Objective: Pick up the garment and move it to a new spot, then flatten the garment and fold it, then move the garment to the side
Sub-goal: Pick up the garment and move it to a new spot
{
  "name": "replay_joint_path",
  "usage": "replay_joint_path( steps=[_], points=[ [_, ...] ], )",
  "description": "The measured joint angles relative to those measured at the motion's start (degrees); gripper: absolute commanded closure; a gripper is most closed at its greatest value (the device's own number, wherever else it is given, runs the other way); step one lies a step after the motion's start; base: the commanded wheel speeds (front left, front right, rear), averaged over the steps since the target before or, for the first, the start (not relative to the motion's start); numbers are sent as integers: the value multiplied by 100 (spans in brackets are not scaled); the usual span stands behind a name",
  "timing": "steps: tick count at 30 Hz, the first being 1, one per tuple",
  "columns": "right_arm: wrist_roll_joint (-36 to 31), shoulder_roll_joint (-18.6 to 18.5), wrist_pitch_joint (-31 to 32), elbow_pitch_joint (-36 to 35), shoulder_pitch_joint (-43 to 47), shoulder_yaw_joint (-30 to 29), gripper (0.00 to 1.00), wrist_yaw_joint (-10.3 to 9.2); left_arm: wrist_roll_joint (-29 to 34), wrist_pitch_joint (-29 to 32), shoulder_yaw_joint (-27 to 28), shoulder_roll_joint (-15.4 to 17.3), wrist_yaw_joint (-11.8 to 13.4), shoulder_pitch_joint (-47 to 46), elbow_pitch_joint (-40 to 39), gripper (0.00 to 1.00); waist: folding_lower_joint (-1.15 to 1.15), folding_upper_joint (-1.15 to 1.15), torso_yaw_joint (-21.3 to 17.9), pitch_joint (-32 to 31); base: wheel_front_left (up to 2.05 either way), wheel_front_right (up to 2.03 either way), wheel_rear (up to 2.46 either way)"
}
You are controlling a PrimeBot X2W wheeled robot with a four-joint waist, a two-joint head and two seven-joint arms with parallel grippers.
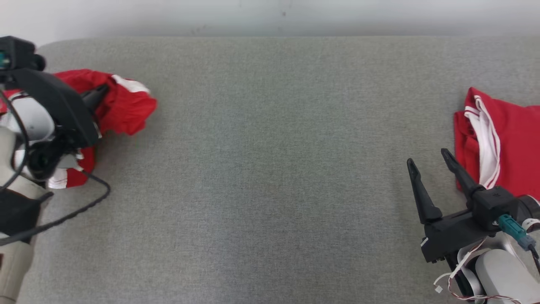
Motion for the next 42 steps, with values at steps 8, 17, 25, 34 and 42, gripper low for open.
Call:
replay_joint_path(
  steps=[8,17,25,34,42],
  points=[
    [86,141,-57,183,-2,30,0,49,-519,-224,-587,-203,0,295,-815,100,0,0,-296,-210,0,0,0],
    [167,281,-133,328,-1,32,0,75,-843,-524,-1266,-726,0,776,-1479,100,0,0,-664,-368,0,0,0],
    [229,325,-158,380,12,12,0,98,-1015,-810,-1711,-1425,0,992,-1711,100,0,0,-906,-423,0,0,0],
    [227,468,-200,427,-6,110,0,134,-1005,-1128,-2182,-1833,0,1499,-1190,100,0,0,-1086,-403,0,0,0],
    [227,467,-202,481,-9,59,0,151,-957,-1340,-2570,-1978,1,1643,-837,100,0,0,-1152,-376,0,0,0]
  ],
)
